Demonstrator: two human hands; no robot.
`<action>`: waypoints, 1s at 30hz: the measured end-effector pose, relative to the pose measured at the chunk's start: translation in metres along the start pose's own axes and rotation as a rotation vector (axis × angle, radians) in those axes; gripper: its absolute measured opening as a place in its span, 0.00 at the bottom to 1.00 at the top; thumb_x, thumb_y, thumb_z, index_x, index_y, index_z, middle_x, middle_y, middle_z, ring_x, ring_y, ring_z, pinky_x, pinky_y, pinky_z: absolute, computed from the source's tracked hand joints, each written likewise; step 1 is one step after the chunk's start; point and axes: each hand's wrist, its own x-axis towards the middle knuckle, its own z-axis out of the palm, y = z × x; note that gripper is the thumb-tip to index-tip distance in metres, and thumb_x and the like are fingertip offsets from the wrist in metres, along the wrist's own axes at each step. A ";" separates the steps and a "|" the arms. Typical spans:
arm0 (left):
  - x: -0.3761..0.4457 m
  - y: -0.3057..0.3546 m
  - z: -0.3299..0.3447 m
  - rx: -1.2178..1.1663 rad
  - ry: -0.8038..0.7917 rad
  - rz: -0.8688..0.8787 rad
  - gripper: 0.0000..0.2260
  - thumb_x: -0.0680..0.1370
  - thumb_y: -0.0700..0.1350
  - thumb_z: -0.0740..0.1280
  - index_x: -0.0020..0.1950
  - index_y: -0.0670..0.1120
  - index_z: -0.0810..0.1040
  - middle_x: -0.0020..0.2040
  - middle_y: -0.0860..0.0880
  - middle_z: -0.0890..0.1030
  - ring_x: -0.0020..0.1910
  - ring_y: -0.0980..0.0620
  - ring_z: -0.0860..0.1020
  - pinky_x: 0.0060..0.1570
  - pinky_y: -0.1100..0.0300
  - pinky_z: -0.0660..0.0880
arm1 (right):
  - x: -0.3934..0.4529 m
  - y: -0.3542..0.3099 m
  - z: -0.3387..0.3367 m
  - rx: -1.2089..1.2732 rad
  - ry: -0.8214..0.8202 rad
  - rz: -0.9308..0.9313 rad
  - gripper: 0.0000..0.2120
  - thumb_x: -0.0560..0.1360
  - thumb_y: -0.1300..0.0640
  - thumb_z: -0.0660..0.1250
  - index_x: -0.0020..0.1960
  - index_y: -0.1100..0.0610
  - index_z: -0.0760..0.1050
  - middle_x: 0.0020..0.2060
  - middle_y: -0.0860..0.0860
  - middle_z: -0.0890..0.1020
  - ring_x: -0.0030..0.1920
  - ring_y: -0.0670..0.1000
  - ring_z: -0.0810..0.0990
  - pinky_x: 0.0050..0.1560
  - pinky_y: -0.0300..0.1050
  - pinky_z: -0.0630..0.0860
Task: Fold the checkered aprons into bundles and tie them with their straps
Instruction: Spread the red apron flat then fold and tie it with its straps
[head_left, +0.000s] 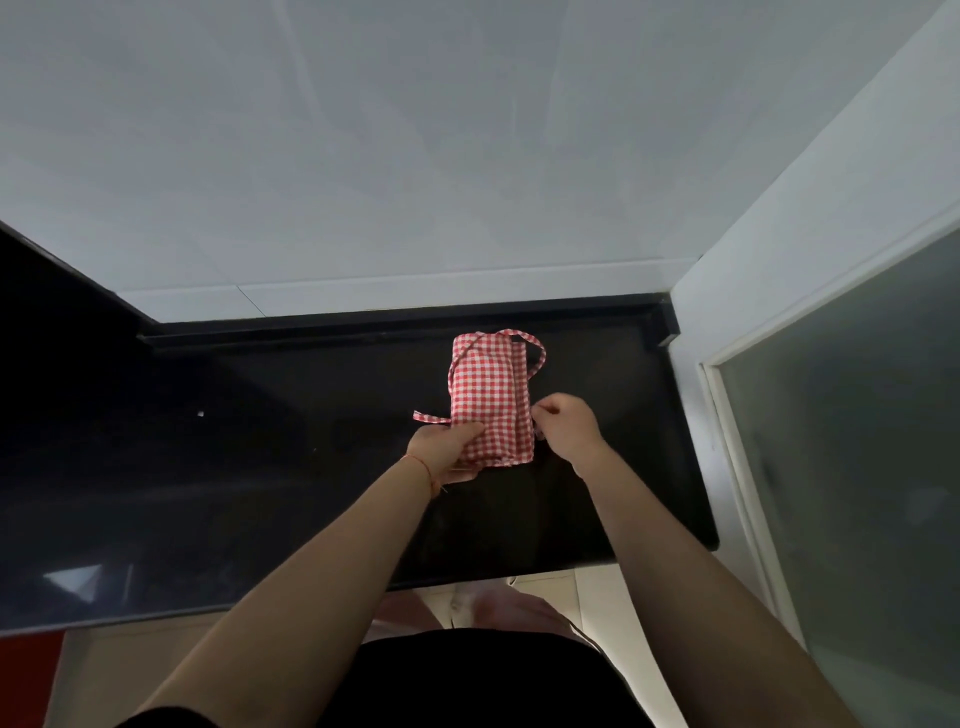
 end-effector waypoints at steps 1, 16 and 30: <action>0.000 0.000 0.001 0.093 0.014 0.021 0.24 0.75 0.51 0.74 0.66 0.41 0.74 0.58 0.43 0.80 0.52 0.45 0.82 0.44 0.52 0.82 | 0.001 0.000 0.000 -0.041 -0.023 0.019 0.08 0.82 0.56 0.62 0.57 0.56 0.78 0.51 0.52 0.81 0.50 0.50 0.80 0.48 0.44 0.75; 0.003 0.017 0.001 0.639 0.271 0.336 0.33 0.71 0.60 0.75 0.69 0.46 0.69 0.64 0.47 0.74 0.55 0.50 0.78 0.54 0.53 0.80 | 0.042 -0.041 -0.016 0.024 0.052 -0.187 0.06 0.81 0.56 0.63 0.55 0.52 0.78 0.53 0.51 0.82 0.52 0.51 0.81 0.56 0.52 0.81; 0.015 0.019 0.003 1.020 0.300 0.616 0.27 0.74 0.62 0.70 0.67 0.48 0.76 0.75 0.49 0.63 0.65 0.49 0.73 0.62 0.52 0.76 | 0.003 -0.048 0.027 -0.222 0.042 -0.011 0.48 0.70 0.36 0.73 0.78 0.58 0.54 0.73 0.57 0.63 0.72 0.58 0.66 0.69 0.55 0.69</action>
